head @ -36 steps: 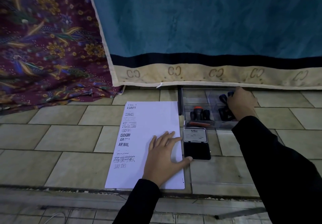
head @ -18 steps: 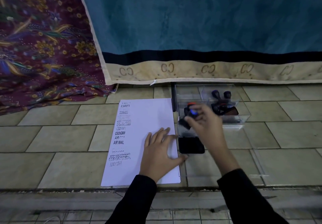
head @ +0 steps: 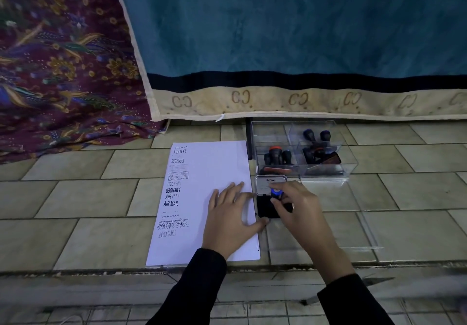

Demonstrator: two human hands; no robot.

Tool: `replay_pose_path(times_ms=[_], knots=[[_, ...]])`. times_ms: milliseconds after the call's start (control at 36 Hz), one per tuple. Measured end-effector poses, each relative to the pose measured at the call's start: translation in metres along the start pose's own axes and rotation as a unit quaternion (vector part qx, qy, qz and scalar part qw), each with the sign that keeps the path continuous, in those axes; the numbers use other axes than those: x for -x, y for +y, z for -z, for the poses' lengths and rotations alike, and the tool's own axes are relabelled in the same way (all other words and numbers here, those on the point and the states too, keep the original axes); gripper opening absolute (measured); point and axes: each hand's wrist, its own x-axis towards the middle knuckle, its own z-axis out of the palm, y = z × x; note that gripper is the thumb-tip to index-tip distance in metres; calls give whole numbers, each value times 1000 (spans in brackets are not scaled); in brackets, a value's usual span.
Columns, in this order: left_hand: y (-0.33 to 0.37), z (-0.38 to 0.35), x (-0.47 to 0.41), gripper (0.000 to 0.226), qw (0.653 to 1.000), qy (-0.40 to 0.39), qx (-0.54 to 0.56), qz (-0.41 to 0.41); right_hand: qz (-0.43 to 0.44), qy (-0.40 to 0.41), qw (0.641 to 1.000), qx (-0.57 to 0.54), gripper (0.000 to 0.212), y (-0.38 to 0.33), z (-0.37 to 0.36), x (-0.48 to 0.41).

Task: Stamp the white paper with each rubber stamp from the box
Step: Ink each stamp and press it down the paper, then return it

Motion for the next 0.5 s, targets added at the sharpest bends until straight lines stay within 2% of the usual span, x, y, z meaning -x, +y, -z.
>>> replay_pose_path(times_ms=[361, 500], knots=[[2, 3, 1, 66, 1000, -7, 5, 2, -4, 5, 999, -32, 19, 3, 3, 3], [2, 6, 0, 64, 998, -6, 55, 11, -8, 3, 999, -41, 16, 3, 4, 0]])
